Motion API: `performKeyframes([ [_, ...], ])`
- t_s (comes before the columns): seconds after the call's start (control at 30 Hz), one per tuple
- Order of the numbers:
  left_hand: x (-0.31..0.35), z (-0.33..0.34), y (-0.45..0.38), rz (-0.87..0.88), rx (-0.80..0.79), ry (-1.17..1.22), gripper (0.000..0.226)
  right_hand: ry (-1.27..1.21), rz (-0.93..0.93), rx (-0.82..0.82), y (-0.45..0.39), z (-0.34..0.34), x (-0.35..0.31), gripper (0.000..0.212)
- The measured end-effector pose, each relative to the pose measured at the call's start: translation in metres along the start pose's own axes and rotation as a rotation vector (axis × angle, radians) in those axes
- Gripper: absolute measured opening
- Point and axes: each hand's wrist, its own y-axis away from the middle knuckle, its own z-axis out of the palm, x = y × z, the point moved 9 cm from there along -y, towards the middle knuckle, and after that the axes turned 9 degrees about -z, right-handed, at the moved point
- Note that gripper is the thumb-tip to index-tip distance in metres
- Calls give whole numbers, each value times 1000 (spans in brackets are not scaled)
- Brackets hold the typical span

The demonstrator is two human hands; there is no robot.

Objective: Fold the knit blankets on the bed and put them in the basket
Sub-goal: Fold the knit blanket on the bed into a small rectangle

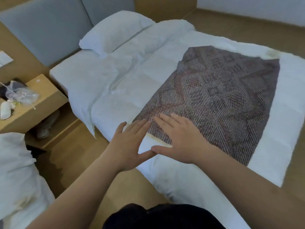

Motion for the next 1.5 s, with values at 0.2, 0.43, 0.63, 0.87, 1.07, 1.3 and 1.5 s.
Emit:
performKeyframes([
  [0.2,-22,24,-69,136,-93,0,99,-62,122,-5,-42,7,33,100],
  [0.43,-88,92,-148,355,-265,36,95,-203,312,-61,-126,84,46,91],
  [0.63,-149,189,-211,598,-378,50,74,-364,535,-71,-207,180,58,82],
  [0.87,-171,293,-247,762,-440,-14,83,-387,676,-88,-234,277,81,73],
  [1.07,-192,329,-246,847,-353,30,66,-272,681,23,-253,324,74,75],
  [1.3,-202,306,-246,869,-309,47,50,-127,627,221,-276,310,69,51],
  [1.5,-230,282,-237,894,-331,-45,40,-176,554,298,-299,301,51,44],
])
